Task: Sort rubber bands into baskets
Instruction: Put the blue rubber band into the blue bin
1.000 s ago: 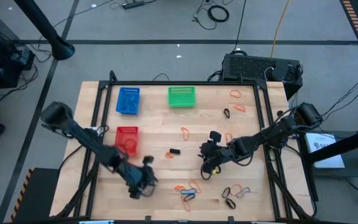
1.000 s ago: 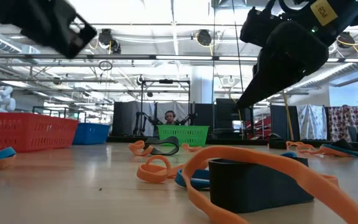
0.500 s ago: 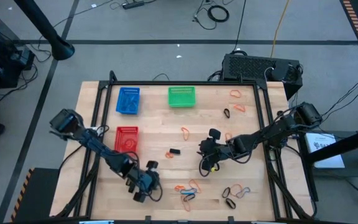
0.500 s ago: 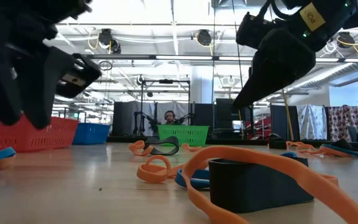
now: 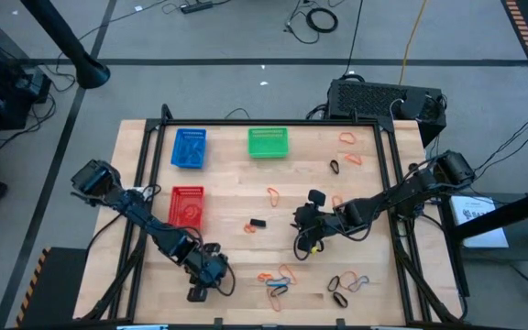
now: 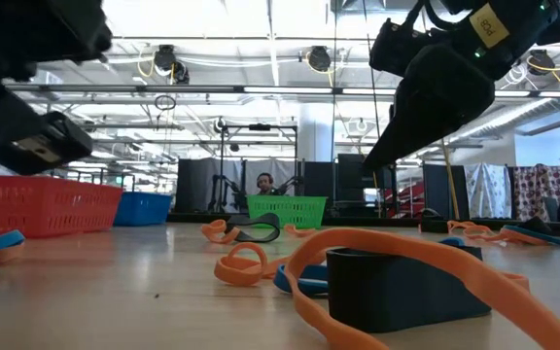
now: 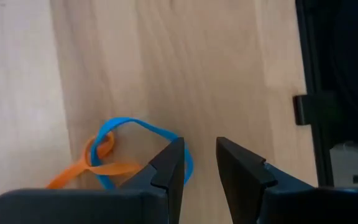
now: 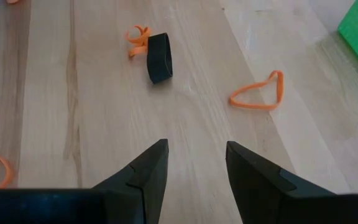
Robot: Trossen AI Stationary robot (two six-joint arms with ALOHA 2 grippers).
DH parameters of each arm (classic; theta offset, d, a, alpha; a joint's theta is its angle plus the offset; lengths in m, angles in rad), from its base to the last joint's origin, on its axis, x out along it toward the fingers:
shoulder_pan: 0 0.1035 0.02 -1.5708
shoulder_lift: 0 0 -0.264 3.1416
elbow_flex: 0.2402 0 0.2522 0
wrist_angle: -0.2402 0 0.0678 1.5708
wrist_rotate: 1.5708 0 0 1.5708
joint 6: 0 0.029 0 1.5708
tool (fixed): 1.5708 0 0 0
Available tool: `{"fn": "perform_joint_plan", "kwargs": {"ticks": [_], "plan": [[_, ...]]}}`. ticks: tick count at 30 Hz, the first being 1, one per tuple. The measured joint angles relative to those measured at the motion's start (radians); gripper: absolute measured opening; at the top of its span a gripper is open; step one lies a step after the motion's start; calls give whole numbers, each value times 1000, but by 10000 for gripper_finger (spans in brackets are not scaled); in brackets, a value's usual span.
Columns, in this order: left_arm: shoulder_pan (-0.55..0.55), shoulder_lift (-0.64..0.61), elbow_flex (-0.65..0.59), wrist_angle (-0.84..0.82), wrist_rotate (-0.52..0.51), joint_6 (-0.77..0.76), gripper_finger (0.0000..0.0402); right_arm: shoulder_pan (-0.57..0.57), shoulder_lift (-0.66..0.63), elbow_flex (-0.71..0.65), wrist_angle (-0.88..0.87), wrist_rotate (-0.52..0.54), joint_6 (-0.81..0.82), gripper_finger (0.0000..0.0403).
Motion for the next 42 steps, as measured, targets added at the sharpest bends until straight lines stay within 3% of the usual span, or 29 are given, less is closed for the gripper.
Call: {"fn": "perform_joint_plan", "kwargs": {"ticks": [10, 36, 42], "plan": [[-41, 0, 0, -6, -99, 9, 99, 0, 0, 0, 0, 0, 4, 155], [-64, 60, 4, -73, -109, 59, 99, 0, 0, 0, 0, 0, 4, 155], [-64, 60, 3, -87, -97, 64, 51, 0, 0, 0, 0, 0, 4, 155]]}}
